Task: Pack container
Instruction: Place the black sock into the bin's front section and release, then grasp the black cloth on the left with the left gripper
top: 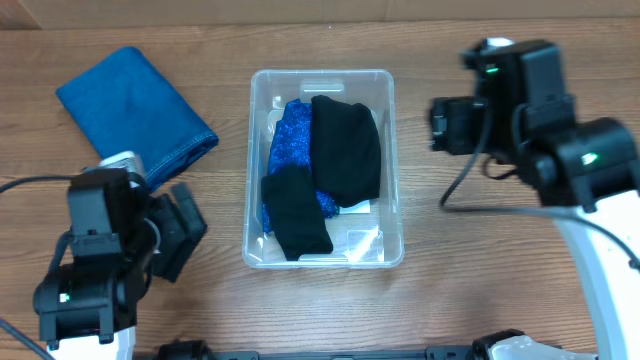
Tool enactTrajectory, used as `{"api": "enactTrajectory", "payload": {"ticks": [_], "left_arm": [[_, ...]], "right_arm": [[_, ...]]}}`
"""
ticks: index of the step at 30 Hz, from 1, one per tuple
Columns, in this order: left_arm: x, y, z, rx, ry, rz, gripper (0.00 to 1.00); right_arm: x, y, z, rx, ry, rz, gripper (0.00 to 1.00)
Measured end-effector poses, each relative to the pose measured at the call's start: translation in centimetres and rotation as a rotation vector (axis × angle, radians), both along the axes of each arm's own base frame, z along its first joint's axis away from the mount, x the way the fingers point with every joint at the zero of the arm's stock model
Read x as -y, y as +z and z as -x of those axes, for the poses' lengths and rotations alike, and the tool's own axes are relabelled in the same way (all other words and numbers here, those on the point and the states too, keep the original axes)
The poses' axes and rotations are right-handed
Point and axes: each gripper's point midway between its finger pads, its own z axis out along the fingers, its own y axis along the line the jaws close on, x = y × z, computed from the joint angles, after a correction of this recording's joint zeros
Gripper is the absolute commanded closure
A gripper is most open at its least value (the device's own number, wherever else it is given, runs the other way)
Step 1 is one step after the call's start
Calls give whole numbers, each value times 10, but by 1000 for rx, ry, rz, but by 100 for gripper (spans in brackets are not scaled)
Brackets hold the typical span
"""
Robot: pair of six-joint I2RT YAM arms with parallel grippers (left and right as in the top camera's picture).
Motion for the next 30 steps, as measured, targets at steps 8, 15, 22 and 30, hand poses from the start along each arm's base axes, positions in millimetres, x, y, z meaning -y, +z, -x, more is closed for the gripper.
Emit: {"api": "enactTrajectory", "payload": {"ticks": [8,15,22,30], "left_arm": [[-93,-43,54,-68,699,216,0],[-101,-149,55,-165,715,325,0],[-104,-194,20,-153,519,348,1],[-99,-225,15,-222,504,422,0]], "right_arm": [[37,-30,-9,-124,-112,-74,12],[33,-43,-14,-167,-102,-87,12],[32,-43,-15,-165,-95,-86,11],[32,-43,-15,-165,-87,-81,11]]}}
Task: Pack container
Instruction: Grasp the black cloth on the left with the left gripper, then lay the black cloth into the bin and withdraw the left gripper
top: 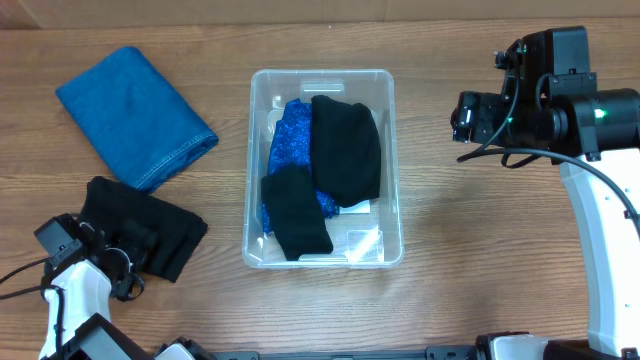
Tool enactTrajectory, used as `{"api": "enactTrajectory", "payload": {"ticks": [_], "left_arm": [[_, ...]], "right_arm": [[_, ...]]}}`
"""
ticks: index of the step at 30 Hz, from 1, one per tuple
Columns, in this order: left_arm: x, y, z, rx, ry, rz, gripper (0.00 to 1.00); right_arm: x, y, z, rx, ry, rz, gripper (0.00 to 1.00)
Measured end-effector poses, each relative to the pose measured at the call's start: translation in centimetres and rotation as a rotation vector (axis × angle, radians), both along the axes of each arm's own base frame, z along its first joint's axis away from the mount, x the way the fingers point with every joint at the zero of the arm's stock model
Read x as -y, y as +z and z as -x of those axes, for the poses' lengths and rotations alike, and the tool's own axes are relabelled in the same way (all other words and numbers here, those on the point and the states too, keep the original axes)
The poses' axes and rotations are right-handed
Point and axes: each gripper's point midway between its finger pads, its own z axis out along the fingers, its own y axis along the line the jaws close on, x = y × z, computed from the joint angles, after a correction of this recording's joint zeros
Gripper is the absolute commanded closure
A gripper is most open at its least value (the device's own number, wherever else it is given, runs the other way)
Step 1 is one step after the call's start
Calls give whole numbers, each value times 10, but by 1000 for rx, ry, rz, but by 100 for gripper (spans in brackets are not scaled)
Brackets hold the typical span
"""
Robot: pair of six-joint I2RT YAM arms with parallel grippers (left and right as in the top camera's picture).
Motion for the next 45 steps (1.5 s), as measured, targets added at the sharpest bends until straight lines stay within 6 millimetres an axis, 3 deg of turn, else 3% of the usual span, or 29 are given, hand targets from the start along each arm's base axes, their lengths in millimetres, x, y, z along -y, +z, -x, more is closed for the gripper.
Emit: {"api": "enactTrajectory", "payload": {"ticks": [2,5,7,11,14,16,17,18,23,27,30,35,37,38,40,45], "left_arm": [[-3,-1,-4,12,1,-10,0],[-13,3,-31,126,-70,-51,4],[-11,5,-46,197,-129,-37,9],[-3,5,-55,262,-189,19,18],[6,5,-58,290,-212,65,42],[16,1,-56,299,-229,110,77],[19,0,-56,303,-233,127,90],[24,-2,-54,307,-239,149,96],[39,1,-56,356,-279,222,96],[61,17,-56,440,-321,313,96],[70,65,-62,587,-386,275,96],[90,178,-61,872,-490,112,96],[99,208,-63,922,-518,117,96],[112,228,-69,946,-557,148,96],[143,245,-73,955,-649,206,96],[263,291,-60,894,-1026,265,96]], "right_arm": [[0,0,0,0,0,0,11],[0,0,0,0,1,0,11],[0,0,0,0,1,0,11],[0,-1,1,-5,1,1,11],[0,-1,1,-6,3,2,11],[0,-1,1,-6,3,2,11],[0,-1,1,-6,3,2,11],[0,-1,1,-6,3,3,11],[0,-1,2,-7,3,3,11],[0,-1,2,-7,3,3,11],[0,-1,2,-8,3,3,11],[0,-1,2,-7,3,2,11],[0,-1,2,-7,3,3,11],[0,-1,2,-7,2,2,11],[0,-1,2,-7,3,2,11],[0,-2,3,-14,3,3,11]]}}
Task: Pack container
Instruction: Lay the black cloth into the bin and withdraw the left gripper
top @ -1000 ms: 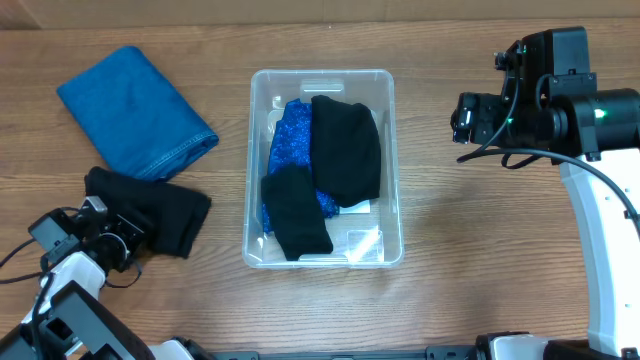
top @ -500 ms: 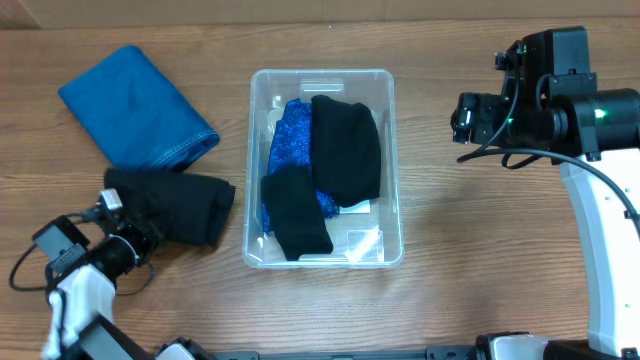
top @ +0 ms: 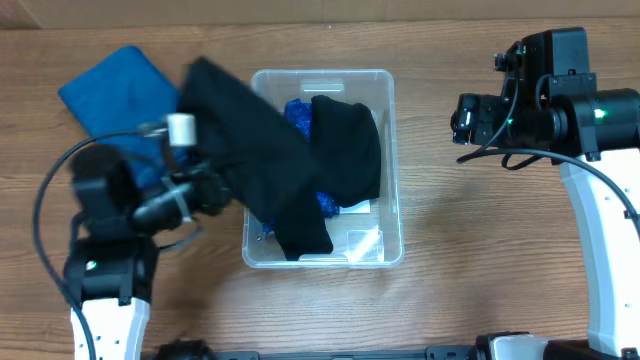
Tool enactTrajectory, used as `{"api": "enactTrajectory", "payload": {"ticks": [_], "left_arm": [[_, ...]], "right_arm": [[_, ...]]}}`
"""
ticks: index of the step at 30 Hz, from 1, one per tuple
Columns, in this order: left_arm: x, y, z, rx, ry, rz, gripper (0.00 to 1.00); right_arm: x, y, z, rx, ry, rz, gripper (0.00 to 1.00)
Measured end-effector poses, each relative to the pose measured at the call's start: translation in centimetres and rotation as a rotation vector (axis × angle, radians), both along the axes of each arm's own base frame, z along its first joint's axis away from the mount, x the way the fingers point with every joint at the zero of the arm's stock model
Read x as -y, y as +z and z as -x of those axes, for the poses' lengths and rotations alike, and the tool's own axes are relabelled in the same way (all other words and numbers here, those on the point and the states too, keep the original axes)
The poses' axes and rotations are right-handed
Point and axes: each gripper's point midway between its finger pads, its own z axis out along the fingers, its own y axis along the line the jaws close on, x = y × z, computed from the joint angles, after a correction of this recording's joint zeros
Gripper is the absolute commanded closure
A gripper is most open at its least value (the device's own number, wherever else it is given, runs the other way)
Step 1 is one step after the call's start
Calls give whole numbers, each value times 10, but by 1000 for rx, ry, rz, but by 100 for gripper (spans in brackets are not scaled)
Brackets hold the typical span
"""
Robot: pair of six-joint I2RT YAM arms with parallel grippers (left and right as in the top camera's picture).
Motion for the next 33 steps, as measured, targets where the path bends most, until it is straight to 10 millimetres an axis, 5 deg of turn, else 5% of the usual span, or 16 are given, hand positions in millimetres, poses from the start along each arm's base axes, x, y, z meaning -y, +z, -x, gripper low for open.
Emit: {"api": "enactTrajectory", "payload": {"ticks": [4,10,13,19,20,23,29,32,33], "left_arm": [[51,-24,8,-6,-152,-238,96],[76,-115,-17,-116,-280,-465,96],[91,-151,-18,-189,-343,-492,96],[121,-186,3,-286,-458,-505,94],[126,-192,7,-298,-477,-514,91],[125,-215,7,-347,-474,-566,44],[100,-208,-21,-341,-360,-650,9],[92,-167,-41,-259,-305,-667,12],[92,-138,-51,-184,-275,-666,23]], "right_arm": [[6,0,0,0,-24,21,11],[73,-3,3,-24,-271,9,11],[73,-3,3,-25,-277,-7,11],[72,-2,3,-24,-277,-12,11],[72,-2,3,-24,-276,-12,11],[72,-3,4,-28,-277,-12,11],[70,-3,4,-30,-273,-18,11],[70,-3,4,-30,-273,-18,11],[70,-3,4,-30,-273,-18,11]]}}
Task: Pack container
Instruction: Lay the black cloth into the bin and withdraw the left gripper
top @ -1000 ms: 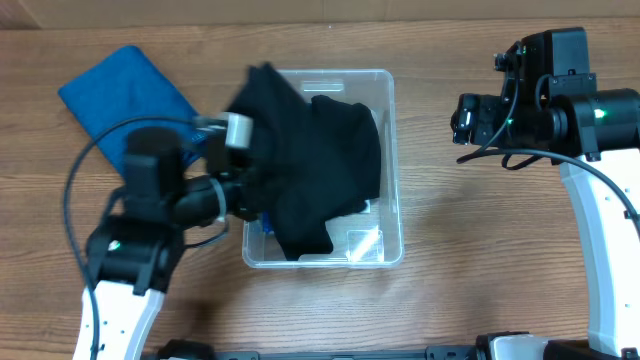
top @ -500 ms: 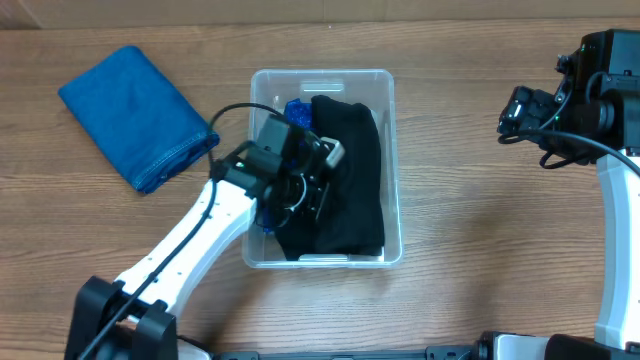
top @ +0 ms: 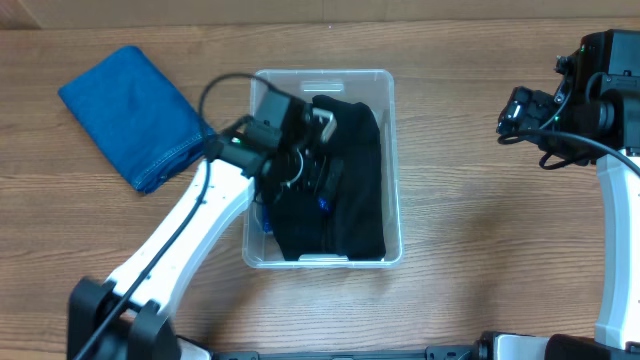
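A clear plastic container [top: 393, 150] stands mid-table. Black garments [top: 350, 200] fill most of it, and only slivers of a blue sequined cloth [top: 266, 222] show beneath them. My left arm reaches in over the container's left wall. Its left gripper [top: 322, 172] is low inside, pressed into the black garment it brought, and looks shut on it; dark fingers on dark cloth hide the jaws. My right gripper [top: 510, 112] hovers off to the right of the container, apart from it, open and holding nothing.
A folded blue denim cloth [top: 130, 115] lies at the table's far left. The left arm's white link [top: 190, 235] crosses the table diagonally from the front left to the container. The right arm stands along the right edge.
The left gripper was left of the container with the black garment draped across the rim; now it is inside, with the garment lying in the container. The right gripper has moved further right.
The left arm stood over a black garment at the front left. Then the gripper was down at that garment's edge on the table. Later the garment hung from it across the container's left rim. Now it lies inside, covering the blue cloth.
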Tool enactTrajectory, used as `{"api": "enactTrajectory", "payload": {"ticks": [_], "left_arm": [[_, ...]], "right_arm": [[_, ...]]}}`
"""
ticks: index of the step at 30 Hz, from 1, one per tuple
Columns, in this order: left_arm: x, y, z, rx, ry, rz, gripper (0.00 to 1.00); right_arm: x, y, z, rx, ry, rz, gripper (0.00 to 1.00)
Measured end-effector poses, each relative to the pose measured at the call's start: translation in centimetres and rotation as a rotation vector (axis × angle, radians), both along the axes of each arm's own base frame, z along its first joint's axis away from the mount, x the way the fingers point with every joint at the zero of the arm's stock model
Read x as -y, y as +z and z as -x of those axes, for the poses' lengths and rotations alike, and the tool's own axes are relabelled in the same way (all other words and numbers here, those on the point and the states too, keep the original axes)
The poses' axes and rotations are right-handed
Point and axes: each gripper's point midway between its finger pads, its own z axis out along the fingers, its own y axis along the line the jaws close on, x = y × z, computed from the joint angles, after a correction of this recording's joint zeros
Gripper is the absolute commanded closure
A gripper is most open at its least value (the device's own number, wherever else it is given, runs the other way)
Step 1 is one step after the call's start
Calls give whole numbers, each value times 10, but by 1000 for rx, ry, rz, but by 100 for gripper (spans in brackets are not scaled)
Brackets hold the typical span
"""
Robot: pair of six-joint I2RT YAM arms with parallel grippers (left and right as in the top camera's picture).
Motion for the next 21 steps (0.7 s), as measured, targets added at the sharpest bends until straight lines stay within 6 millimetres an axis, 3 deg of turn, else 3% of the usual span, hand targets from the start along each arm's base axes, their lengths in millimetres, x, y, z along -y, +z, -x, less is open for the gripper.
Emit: {"api": "enactTrajectory", "payload": {"ticks": [1,2,4,5,6,9,11,14,16,18,21], "left_arm": [[1,23,-5,63,3,14,46],[3,48,-7,128,0,34,61],[9,75,-5,198,-13,60,94],[20,85,4,225,-48,68,96],[25,81,9,218,-65,56,96],[42,47,19,155,-111,-36,96],[46,7,24,70,-130,-138,96],[36,-50,22,-54,-122,-277,96],[17,-93,28,-158,-107,-421,96],[4,-117,33,-229,-95,-516,96],[4,-122,32,-234,-90,-547,96]], "right_arm": [[0,0,0,1,0,0,10],[0,0,0,1,0,0,11],[0,0,-1,2,0,0,11],[0,0,0,2,0,1,11],[0,0,0,2,0,0,11],[0,0,0,1,0,0,11],[0,0,-1,2,0,0,11],[0,0,0,2,0,0,11],[0,0,0,0,0,0,11],[0,0,0,1,0,0,11],[0,0,0,0,0,0,11]]}}
